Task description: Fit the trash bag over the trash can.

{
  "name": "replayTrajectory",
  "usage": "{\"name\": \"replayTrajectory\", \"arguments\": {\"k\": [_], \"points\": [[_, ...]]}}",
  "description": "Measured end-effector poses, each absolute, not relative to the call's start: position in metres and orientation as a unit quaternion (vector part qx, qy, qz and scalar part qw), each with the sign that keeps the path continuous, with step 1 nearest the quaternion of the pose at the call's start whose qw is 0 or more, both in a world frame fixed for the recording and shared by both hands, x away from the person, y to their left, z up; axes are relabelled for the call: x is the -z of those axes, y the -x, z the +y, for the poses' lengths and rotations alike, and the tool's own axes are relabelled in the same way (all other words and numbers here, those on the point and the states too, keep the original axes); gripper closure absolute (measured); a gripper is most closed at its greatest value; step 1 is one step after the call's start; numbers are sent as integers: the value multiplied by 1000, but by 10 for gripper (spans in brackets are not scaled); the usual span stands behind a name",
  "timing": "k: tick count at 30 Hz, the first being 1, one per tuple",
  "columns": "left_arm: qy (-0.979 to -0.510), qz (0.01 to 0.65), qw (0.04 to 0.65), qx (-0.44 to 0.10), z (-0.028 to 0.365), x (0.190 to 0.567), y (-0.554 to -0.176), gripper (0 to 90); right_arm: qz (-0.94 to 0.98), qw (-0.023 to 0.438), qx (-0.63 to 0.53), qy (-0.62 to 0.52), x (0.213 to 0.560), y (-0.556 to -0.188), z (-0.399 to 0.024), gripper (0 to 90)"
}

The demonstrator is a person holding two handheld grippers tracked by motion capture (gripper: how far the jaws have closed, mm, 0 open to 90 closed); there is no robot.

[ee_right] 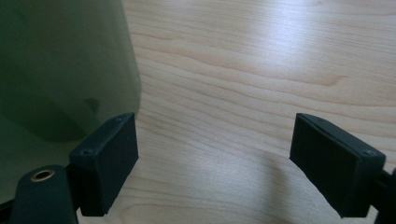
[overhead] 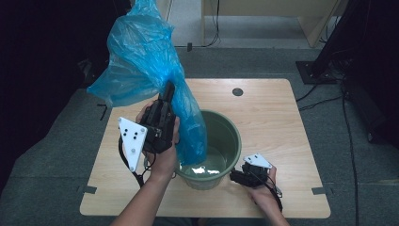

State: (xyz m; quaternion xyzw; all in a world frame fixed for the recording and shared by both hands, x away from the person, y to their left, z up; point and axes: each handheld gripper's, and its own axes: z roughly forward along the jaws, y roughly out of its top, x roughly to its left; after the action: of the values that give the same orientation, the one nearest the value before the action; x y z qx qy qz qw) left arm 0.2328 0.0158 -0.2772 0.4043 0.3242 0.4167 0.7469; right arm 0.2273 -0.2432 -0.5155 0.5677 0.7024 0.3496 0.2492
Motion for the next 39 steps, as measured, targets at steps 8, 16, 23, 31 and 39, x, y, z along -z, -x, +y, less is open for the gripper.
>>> {"name": "replayTrajectory", "arguments": {"k": [8, 16, 23, 31, 39], "points": [[-411, 324, 743, -416, 12, 280, -236, 894, 717, 248, -354, -548, 514, -223, -232, 173], [-421, 326, 738, -415, 10, 285, -240, 893, 722, 276, -343, -533, 498, -219, -234, 174], [-429, 330, 730, -418, 8, 291, -243, 892, 682, 319, -381, -537, 448, -212, -260, 208], [-432, 329, 726, -421, 3, 292, -243, 892, 615, 390, -433, -531, 403, -200, -262, 210], [-432, 328, 725, -425, 1, 293, -242, 891, 546, 441, -511, -496, 358, -184, -248, 262]]}}
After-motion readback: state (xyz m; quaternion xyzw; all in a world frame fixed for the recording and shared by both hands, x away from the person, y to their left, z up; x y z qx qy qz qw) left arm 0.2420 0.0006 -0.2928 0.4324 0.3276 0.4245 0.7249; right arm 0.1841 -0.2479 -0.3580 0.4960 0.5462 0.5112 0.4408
